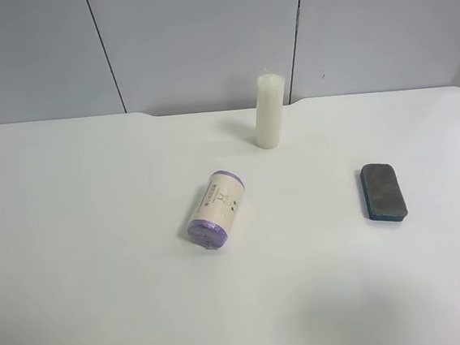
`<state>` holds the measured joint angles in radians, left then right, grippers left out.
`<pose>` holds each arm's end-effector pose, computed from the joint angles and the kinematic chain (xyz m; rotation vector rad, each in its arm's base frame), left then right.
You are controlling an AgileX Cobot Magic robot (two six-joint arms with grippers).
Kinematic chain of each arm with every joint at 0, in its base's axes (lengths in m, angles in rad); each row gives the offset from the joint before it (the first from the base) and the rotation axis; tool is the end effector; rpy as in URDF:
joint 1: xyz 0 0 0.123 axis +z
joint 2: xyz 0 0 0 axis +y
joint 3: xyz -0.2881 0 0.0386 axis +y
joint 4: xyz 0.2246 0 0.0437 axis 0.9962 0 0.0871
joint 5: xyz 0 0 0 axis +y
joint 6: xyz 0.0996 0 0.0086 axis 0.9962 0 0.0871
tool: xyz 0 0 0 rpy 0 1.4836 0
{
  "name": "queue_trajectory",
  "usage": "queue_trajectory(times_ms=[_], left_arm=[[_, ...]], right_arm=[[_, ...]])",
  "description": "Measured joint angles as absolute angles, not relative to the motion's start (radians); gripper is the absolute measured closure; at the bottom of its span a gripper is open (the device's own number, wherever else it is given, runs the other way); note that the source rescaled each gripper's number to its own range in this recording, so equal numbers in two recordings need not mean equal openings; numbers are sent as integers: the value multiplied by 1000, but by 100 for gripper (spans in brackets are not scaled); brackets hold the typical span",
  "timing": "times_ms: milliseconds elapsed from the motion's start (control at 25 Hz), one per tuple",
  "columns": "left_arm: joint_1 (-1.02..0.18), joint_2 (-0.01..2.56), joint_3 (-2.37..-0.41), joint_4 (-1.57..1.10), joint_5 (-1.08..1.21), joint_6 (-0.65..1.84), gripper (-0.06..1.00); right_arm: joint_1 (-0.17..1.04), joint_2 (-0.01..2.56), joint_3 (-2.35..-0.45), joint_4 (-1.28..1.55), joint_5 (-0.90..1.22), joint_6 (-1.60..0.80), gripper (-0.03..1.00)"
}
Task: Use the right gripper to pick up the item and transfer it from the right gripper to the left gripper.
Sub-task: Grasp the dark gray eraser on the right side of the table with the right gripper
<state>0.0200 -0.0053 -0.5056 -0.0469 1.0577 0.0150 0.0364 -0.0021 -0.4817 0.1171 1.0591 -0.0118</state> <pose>-0.0242 -0.0046 0.2637 -0.0027 2.0297 -0.0339 -0.0221 0.0094 0.2577 -0.0537 2.0561 0.1558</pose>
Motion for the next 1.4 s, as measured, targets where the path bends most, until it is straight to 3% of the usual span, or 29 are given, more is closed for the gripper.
queue_trajectory(times_ms=[960,1400], left_arm=[[20,-5,-506,-48,1058,15,-6],[20,-5,-506,-48,1058,15,-6]], right_arm=[[36,12,-482,117,1059,0,-3],[36,427,-596,76,1057,108,-3]])
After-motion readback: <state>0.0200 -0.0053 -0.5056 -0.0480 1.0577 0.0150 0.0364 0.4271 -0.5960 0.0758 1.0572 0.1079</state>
